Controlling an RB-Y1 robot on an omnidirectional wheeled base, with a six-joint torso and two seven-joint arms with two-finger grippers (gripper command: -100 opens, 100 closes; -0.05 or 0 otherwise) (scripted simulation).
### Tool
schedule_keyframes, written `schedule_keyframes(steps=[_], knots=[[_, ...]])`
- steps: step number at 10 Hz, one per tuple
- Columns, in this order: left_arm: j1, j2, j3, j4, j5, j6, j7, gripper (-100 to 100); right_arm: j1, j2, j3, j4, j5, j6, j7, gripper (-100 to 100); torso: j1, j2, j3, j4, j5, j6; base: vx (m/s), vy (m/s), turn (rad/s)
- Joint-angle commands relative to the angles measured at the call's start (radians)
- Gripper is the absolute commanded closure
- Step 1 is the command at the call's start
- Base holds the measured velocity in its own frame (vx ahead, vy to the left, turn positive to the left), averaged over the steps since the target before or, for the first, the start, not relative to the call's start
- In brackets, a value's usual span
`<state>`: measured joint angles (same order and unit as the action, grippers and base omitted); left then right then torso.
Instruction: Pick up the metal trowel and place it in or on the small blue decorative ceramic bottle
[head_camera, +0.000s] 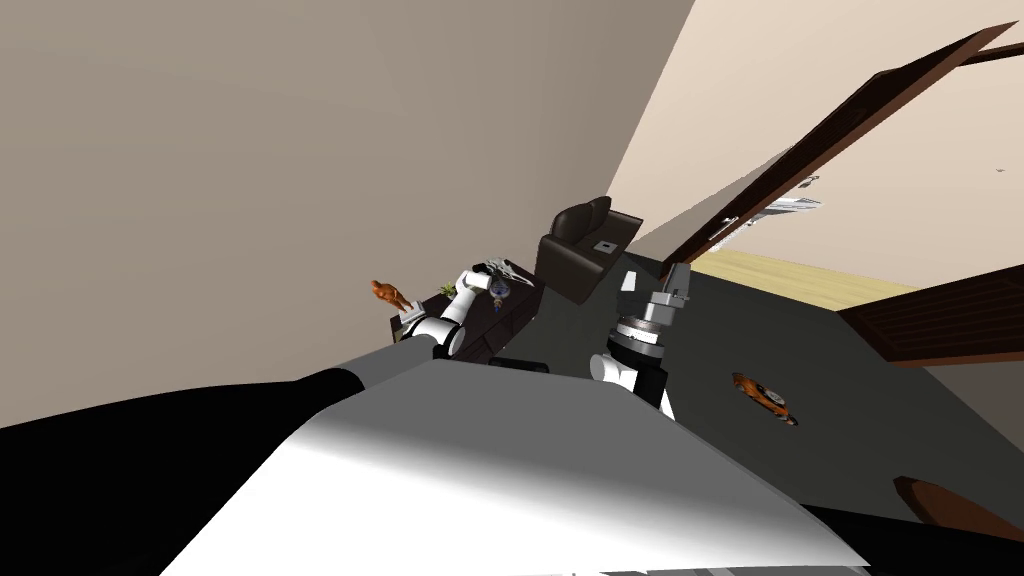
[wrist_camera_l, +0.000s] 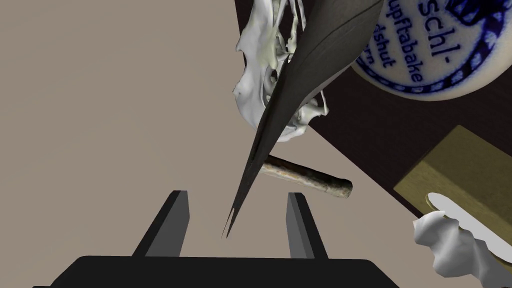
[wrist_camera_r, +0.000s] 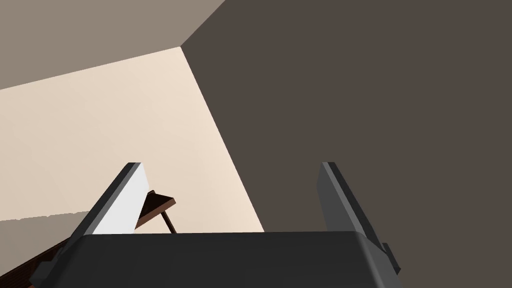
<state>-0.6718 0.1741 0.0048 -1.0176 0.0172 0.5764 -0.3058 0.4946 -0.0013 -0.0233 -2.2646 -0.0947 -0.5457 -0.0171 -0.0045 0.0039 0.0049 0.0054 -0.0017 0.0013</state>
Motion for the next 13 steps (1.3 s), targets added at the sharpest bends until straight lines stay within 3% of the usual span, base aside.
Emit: schedule_keyframes(steps=[1, 4, 5, 6, 12, 13], knots=[[0.000, 0.000, 0.000, 0.000, 0.000, 0.000, 0.000, -100, 0.000, 0.000, 0.000, 0.000, 0.000, 0.000, 0.000, 0, 0.000, 0.000, 0.000, 0.000, 0.000, 0.000, 0.000, 0.000, 0.000], [0.000, 0.000, 0.000, 0.000, 0.000, 0.000, 0.000, -100, 0.000, 0.000, 0.000, 0.000, 0.000, 0.000, 0.000, 0, 0.000, 0.000, 0.000, 0.000, 0.000, 0.000, 0.000, 0.000, 0.000], [0.000, 0.000, 0.000, 0.000, 0.000, 0.000, 0.000, 0, 0.000, 0.000, 0.000, 0.000, 0.000, 0.000, 0.000, 0, 0.000, 0.000, 0.000, 0.000, 0.000, 0.000, 0.000, 0.000, 0.000], [-0.013, 0.002, 0.003, -0.014, 0.006, 0.029, -0.003, -100, 0.000, 0.000, 0.000, 0.000, 0.000, 0.000, 0.000, 0, 0.000, 0.000, 0.000, 0.000, 0.000, 0.000, 0.000, 0.000, 0.000], [-0.064, 0.010, 0.015, -0.069, 0.029, 0.146, -0.017, -100, 0.000, 0.000, 0.000, 0.000, 0.000, 0.000, 0.000, 0, 0.000, 0.001, 0.000, 0.000, 0.000, 0.000, 0.000, 0.000, 0.000], [-0.057, 0.009, 0.013, -0.062, 0.025, 0.128, -0.014, -100, 0.000, 0.000, 0.000, 0.000, 0.000, 0.000, 0.000, 0, 0.000, 0.001, 0.000, 0.000, 0.000, 0.000, 0.000, 0.000, 0.000]])
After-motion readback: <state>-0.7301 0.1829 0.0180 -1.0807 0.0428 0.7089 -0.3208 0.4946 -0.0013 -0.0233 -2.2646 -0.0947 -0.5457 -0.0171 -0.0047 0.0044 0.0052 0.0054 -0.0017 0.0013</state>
